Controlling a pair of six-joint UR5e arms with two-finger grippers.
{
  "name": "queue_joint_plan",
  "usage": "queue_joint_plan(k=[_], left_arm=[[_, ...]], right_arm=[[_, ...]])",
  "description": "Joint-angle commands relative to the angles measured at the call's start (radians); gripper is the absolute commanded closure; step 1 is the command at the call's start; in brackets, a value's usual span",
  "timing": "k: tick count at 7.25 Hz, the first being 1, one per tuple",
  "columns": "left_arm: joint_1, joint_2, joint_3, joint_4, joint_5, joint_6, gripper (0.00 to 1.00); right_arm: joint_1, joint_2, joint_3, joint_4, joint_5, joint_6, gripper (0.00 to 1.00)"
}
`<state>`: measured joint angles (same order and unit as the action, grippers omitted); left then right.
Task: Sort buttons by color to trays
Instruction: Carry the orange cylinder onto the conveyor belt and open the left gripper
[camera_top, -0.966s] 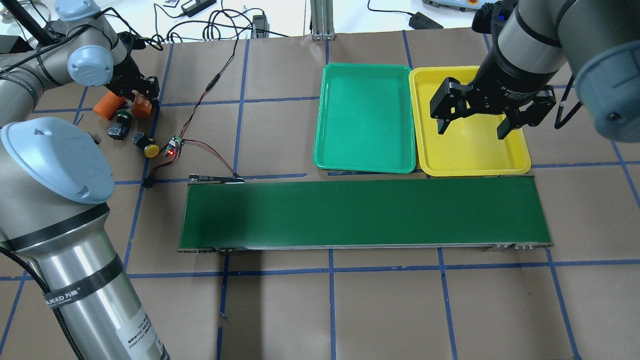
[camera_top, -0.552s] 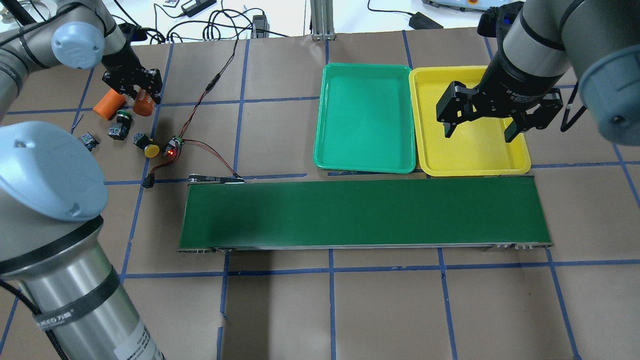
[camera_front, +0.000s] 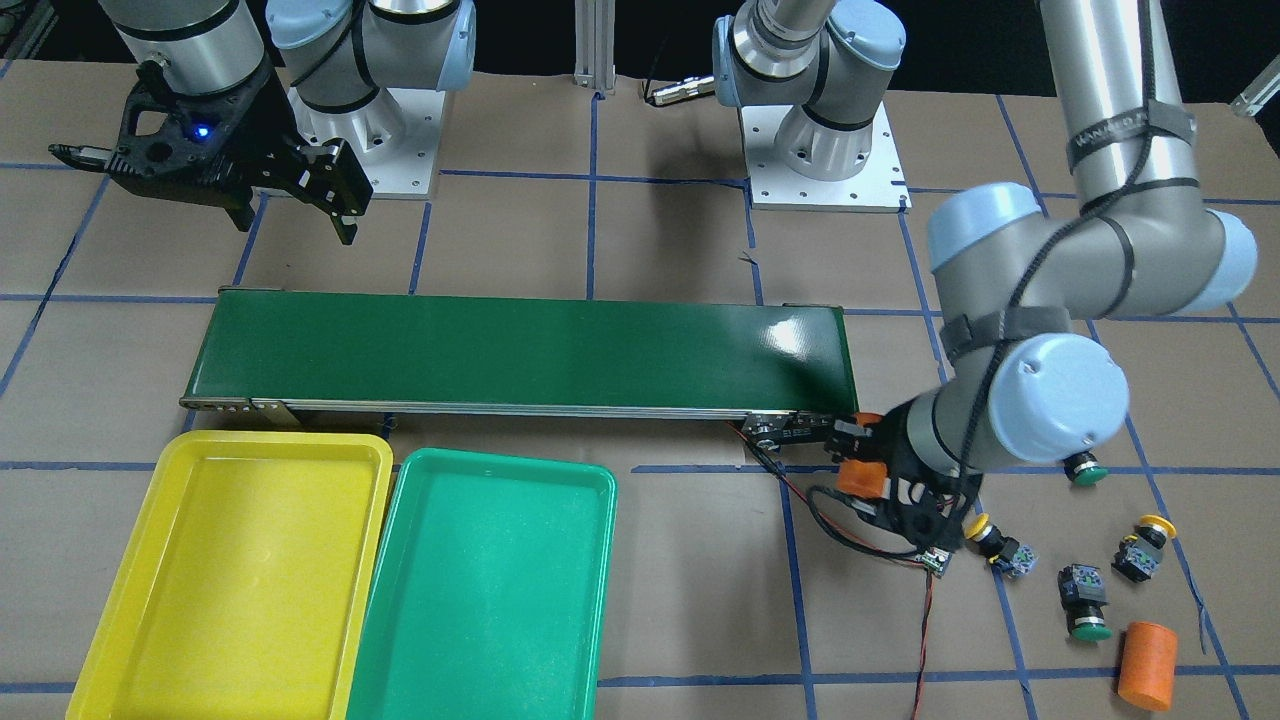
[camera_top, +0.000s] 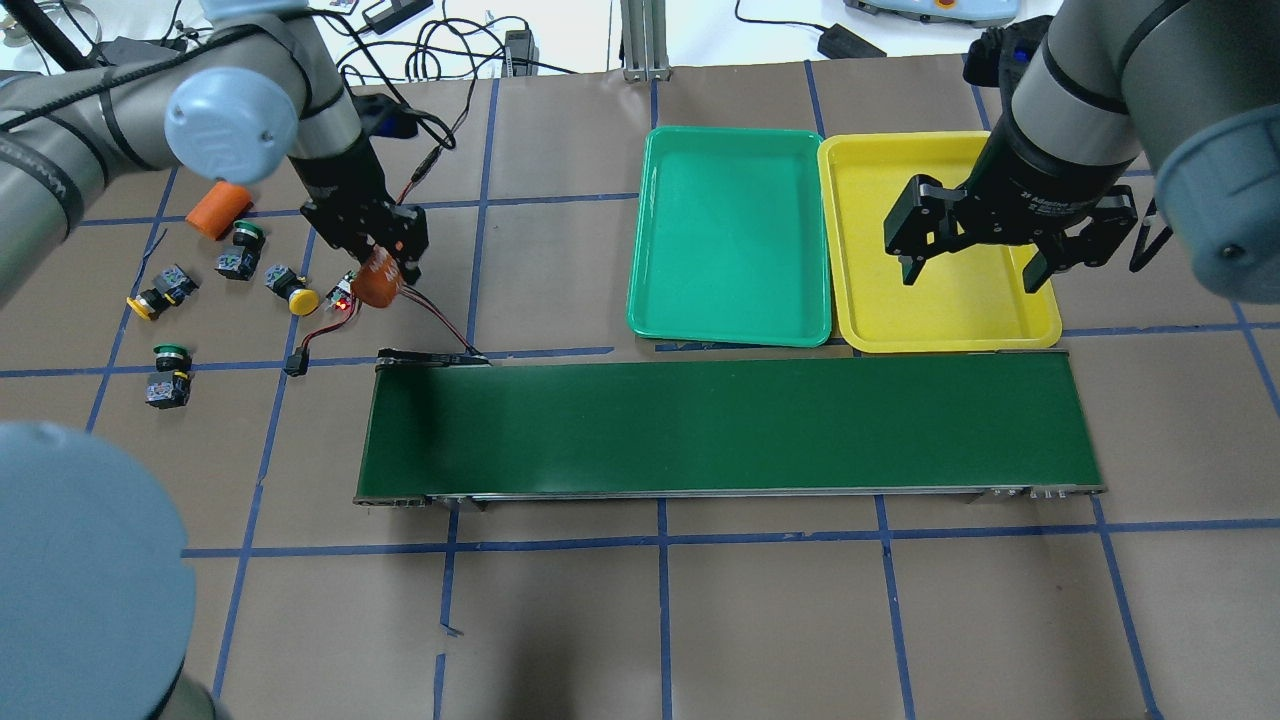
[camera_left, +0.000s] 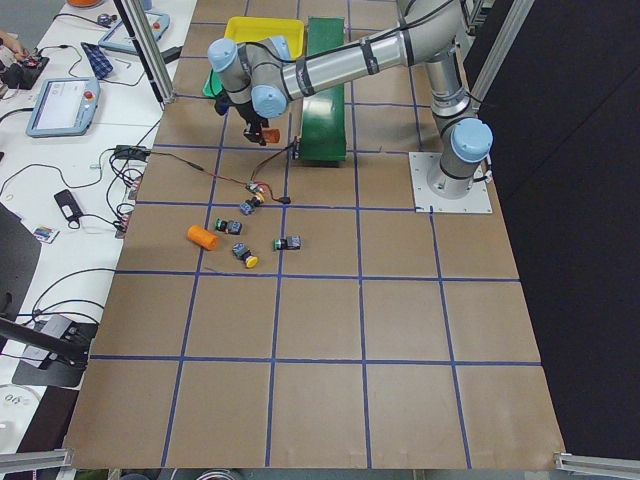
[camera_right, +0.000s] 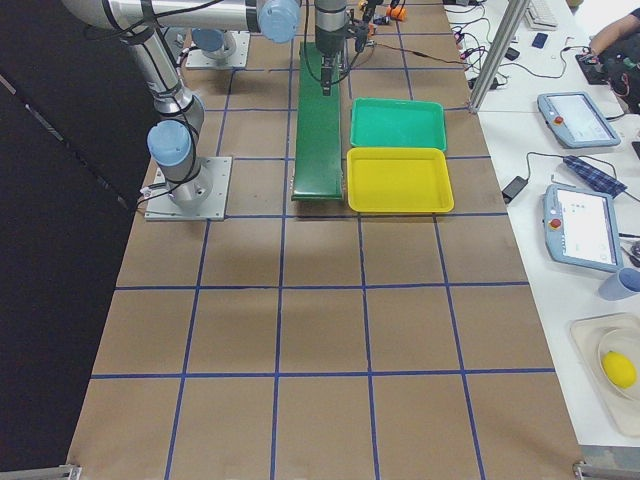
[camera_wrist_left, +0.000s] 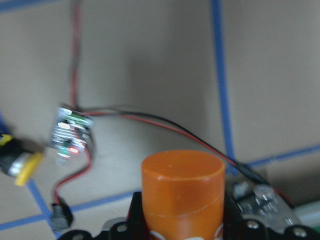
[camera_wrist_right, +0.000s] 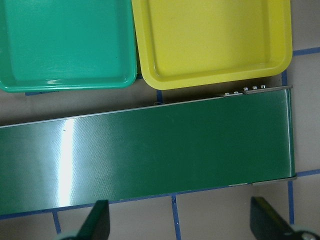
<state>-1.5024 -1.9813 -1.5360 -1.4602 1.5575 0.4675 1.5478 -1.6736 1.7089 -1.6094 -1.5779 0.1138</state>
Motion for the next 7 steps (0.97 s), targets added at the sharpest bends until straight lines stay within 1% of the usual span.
queue_joint_plan(k=[1, 2, 3, 4, 5, 6, 7], left_arm=[[-0.067, 0.146, -0.203, 0.006, -0.001, 0.302, 1.00], [-0.081, 0.194, -0.258, 0.014, 0.001, 0.418, 1.00], [-0.093, 0.214, -0.297, 0.062, -0.001, 0.503, 1.00], [-0.108, 0.223, -0.341, 0.143, 0.002, 0.604, 1.00], [-0.113, 0.226, -0.399, 0.240, 0.001, 0.620, 1.00], [-0.114, 0.225, -0.444, 0.317, -0.001, 0.616, 0.77], [-0.116, 0.234, -0.469, 0.333, -0.002, 0.602, 0.28]], right_arm=[[0.000, -0.001, 0.003, 0.013, -0.029, -0.003, 0.00], [-0.003, 0.002, 0.003, 0.008, -0.036, 0.001, 0.00], [-0.017, 0.000, 0.003, 0.008, -0.039, 0.003, 0.00], [-0.012, -0.001, 0.005, 0.011, -0.036, 0.007, 0.00], [-0.012, -0.001, 0.017, 0.011, -0.036, 0.012, 0.00], [-0.012, 0.000, 0.032, 0.011, -0.034, 0.013, 0.00], [-0.012, -0.001, 0.043, 0.010, -0.033, -0.003, 0.00]])
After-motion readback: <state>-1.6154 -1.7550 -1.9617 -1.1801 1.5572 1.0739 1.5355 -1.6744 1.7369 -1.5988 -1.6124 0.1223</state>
